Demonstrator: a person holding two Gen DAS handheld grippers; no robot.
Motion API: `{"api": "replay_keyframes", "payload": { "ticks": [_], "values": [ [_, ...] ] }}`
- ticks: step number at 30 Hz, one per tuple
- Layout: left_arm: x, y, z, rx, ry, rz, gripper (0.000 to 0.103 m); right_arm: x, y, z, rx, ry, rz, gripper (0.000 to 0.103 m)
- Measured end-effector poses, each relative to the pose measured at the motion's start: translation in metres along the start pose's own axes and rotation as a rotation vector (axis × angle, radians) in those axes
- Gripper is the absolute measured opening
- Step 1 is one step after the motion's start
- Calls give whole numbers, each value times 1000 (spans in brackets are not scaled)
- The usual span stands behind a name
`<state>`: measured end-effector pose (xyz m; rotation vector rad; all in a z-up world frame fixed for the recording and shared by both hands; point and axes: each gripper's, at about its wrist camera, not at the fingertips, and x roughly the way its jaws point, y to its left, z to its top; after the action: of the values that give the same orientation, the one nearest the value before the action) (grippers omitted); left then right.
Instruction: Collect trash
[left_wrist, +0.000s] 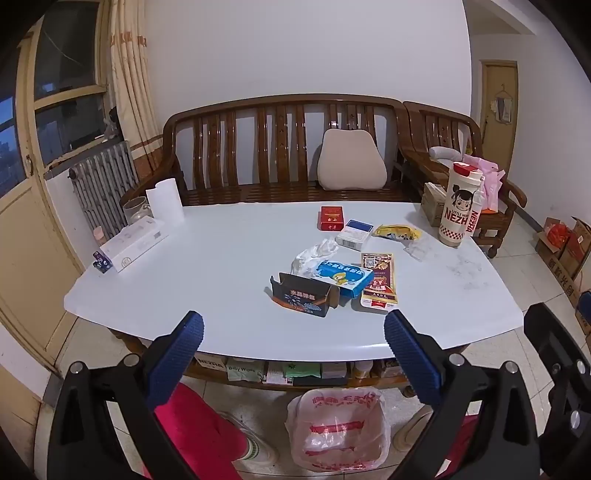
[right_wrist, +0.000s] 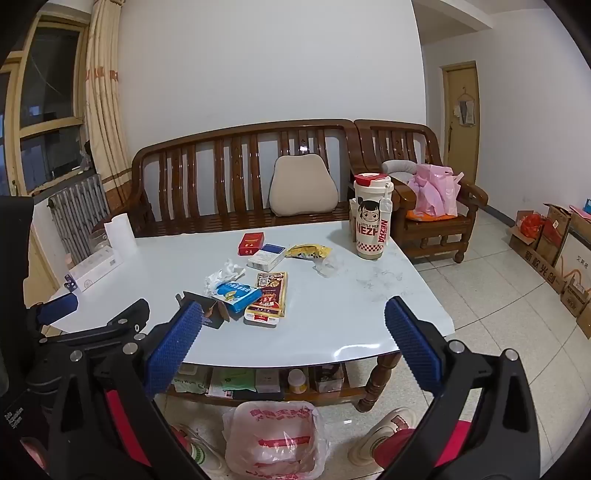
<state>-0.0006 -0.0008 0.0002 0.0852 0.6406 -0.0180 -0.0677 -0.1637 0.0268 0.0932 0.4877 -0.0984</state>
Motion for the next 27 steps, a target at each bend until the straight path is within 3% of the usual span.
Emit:
{"api": "replay_keyframes", "payload": {
  "ticks": [27],
  "values": [
    [-5, 3, 1, -24, 8, -31, 96, -1, -2, 1, -14, 1, -7, 97]
  ]
}}
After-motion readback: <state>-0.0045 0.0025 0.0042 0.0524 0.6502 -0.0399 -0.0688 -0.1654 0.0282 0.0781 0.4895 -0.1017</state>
